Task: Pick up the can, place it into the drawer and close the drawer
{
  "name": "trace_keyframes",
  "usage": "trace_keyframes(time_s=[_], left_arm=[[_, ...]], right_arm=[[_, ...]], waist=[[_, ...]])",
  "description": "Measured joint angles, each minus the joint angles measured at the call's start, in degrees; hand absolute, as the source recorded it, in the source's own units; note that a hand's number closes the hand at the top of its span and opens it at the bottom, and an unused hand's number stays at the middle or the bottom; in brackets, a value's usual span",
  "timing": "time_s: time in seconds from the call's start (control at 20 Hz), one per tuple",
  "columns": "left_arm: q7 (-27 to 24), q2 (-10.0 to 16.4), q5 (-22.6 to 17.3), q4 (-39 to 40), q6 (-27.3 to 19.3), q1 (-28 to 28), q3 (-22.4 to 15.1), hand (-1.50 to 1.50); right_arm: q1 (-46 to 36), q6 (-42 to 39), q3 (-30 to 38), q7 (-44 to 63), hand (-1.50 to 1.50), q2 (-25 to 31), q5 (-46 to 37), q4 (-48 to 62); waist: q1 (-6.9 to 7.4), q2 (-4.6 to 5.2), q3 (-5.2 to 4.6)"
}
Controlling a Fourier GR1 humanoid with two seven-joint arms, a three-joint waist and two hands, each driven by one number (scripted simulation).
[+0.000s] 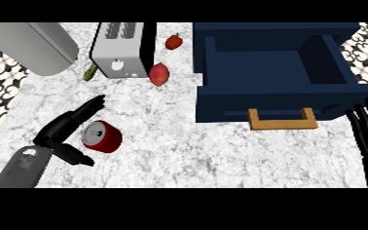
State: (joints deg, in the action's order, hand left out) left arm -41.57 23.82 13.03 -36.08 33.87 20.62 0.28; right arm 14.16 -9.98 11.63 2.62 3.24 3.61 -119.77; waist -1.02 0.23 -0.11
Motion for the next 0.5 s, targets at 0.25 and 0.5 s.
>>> trace_keyframes(time_s=[0.25, 0.5], left_arm=[[-2.1, -0.4, 0.6, 3.8, -1.2, 1.9, -1.5, -1.5], [-3.0, -1.4, 0.9, 7.1, -2.3, 3.9, -2.5, -1.5]], right_arm=[[0.5, 0.2, -0.4, 1.2, -1.5, -0.5, -0.3, -1.6], [-1.0, 0.0, 1.3, 1.9, -1.5, 0.4, 1.2, -0.5]], waist=[[0.01, -0.01, -0.01], [0.1, 0.0, 0.02]])
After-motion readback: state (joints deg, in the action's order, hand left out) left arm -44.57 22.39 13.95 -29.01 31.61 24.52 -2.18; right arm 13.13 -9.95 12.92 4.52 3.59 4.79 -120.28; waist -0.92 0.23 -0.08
